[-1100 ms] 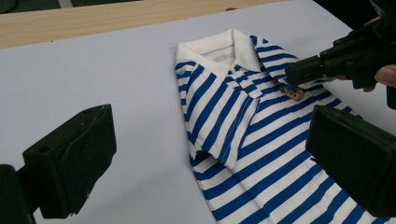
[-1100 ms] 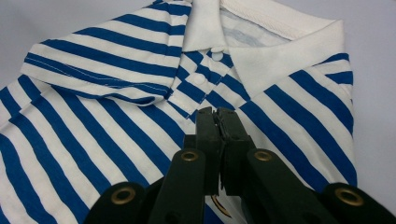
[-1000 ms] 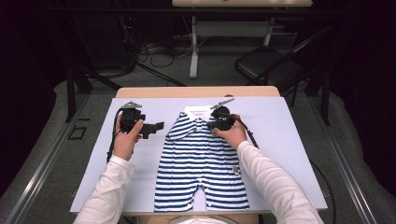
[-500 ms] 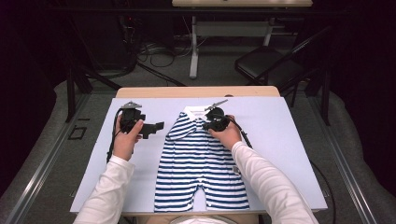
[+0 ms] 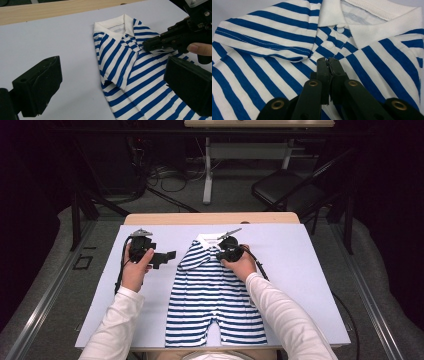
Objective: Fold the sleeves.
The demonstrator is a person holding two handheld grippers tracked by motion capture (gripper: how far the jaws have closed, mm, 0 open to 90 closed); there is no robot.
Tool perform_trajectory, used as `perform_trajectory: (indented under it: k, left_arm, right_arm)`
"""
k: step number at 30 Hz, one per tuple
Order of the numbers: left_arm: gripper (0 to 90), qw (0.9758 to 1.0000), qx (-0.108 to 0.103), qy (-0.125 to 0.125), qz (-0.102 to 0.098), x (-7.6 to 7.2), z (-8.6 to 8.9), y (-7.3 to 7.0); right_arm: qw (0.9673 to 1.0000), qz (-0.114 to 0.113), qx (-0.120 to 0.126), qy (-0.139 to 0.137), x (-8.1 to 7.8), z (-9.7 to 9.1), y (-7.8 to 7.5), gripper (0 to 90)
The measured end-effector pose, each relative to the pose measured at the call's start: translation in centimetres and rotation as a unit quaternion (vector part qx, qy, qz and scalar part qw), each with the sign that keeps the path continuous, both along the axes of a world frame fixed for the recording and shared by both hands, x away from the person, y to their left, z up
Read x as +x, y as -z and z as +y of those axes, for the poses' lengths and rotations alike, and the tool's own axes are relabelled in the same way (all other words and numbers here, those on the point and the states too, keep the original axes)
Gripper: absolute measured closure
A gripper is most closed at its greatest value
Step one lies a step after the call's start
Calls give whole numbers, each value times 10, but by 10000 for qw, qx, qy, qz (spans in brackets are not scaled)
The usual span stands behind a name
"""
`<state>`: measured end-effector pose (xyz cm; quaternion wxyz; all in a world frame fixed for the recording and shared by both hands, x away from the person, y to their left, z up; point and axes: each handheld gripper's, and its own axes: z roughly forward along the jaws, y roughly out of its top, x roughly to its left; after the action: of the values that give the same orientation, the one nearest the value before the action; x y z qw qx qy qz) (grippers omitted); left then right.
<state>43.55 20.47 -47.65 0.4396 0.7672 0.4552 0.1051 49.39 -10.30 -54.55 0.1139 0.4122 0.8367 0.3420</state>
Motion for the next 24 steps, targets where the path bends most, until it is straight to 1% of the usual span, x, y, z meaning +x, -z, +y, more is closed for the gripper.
perform_trajectory:
  k: [2,7,12,13,17,18,19,21,22,24]
  left_arm:
    - [20,10000,-11,-1,-11,0,0,0]
    - [20,10000,-2,3,-13,0,0,0]
    - [20,10000,0,7,-2,0,-1,0]
    - [20,10000,2,9,-1,0,-1,1]
    - [20,10000,14,19,-2,0,-1,0]
    - [20,10000,1,18,-9,0,-1,1]
    - [20,10000,1,9,-5,0,-1,0]
    - [20,10000,2,7,-2,0,-1,0]
    - [20,10000,2,8,-2,0,-1,0]
    - [20,10000,-1,8,-2,0,-1,1]
  right_arm:
    - [10000,41,-43,0,0,1,0,881]
    - [10000,62,-68,-23,0,1,1,860]
    - [10000,10,-20,-18,-1,2,2,842]
    - [10000,50,-50,-24,-1,2,2,835]
    - [10000,96,-5,-27,-2,2,1,801]
    - [9999,92,-35,-49,-2,1,0,789]
    - [10000,54,21,-41,-2,1,1,778]
    - [9999,98,33,-23,-2,1,-1,757]
    - [10000,50,49,-53,-2,1,-1,742]
    - [9999,30,50,-83,-2,0,-2,709]
